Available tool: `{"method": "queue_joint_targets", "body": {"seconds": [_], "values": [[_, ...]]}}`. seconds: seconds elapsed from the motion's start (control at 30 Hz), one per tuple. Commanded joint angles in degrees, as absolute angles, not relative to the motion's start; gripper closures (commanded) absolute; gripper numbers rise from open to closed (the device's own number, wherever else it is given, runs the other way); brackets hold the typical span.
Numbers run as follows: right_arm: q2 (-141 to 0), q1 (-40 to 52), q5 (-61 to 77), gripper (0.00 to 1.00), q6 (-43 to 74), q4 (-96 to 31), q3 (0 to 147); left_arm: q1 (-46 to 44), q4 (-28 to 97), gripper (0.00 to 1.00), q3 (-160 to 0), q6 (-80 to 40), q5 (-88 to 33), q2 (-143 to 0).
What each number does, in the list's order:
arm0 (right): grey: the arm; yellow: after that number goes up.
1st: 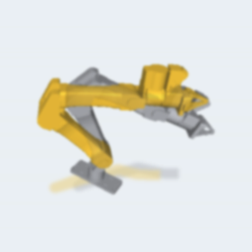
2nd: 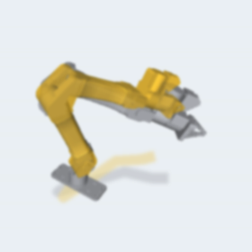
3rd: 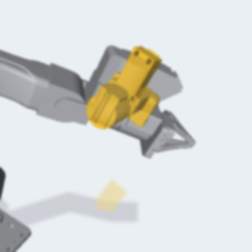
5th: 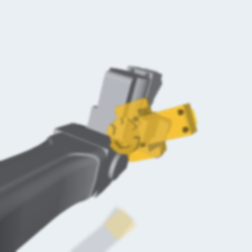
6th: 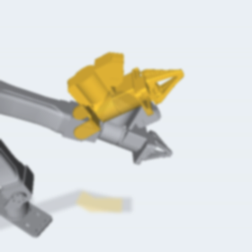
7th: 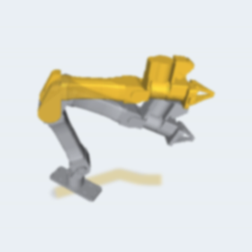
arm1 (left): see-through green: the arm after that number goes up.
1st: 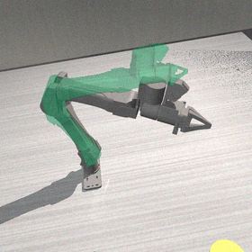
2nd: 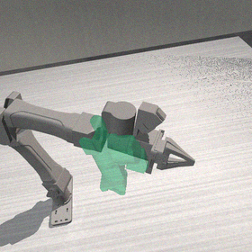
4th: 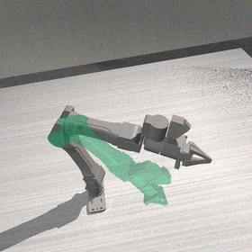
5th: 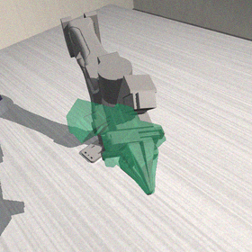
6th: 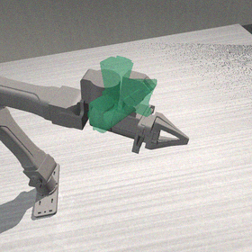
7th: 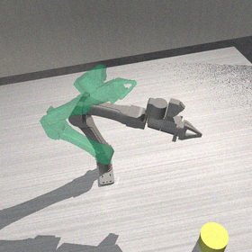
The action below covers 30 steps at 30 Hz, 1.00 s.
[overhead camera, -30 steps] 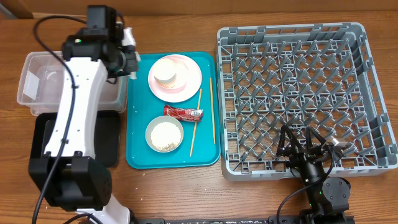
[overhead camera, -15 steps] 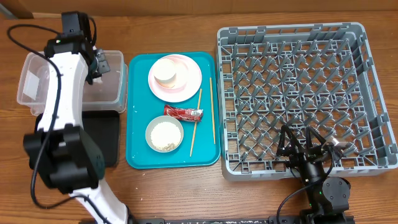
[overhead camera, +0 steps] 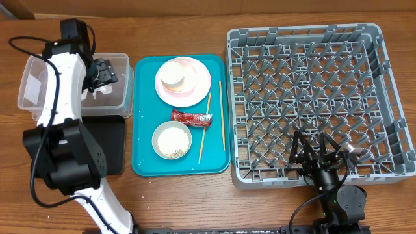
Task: Sort waste into correct bins and load items into the dishwasher
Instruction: 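Carry tissue with left gripper into clear plastic bin and release, then reach left gripper to red snack wrapper and grasp it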
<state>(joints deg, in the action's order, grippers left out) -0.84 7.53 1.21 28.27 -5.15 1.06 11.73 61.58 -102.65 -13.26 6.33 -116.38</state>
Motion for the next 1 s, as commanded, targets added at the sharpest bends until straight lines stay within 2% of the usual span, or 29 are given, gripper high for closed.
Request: {"method": "queue_joint_targets", "body": {"seconds": [0.0,0.2,0.27,0.37,0.5,0.6,0.73,0.8,0.97], "values": [[-0.3,7.3,1.0,0.0,28.1,-4.8,0.5,8.6,66.1,0.26,-105.2,-13.3,-9.7,-109.4],[-0.3,7.3,1.0,0.0,28.1,-4.8,0.5,-0.7,73.6,0.34,-105.2,-11.9,-17.2,-107.5],[-0.3,7.3,1.0,0.0,28.1,-4.8,0.5,-5.7,73.9,0.42,-104.7,-7.7,-15.8,-107.5],[-0.3,7.3,1.0,0.0,28.1,-4.8,0.5,-12.6,73.8,0.44,-104.1,-7.4,-10.0,-107.5],[-0.3,7.3,1.0,0.0,28.1,-4.8,0.5,-21.8,72.9,0.41,-103.9,-14.3,-5.5,-107.6],[-0.3,7.3,1.0,0.0,28.1,-4.8,0.5,-26.9,70.9,0.4,-103.9,-22.9,-5.5,-107.6],[-0.3,7.3,1.0,0.0,28.1,-4.8,0.5,-32.4,68.4,0.44,-103.9,-37.7,-3.7,-107.9],[-0.3,7.3,1.0,0.0,28.1,-4.8,0.5,-35.7,69.6,0.49,-103.9,-51.1,1.4,-108.3],[-0.3,7.3,1.0,0.0,28.1,-4.8,0.5,-38.9,73.4,0.48,-103.0,-72.7,9.7,-108.5]]}}
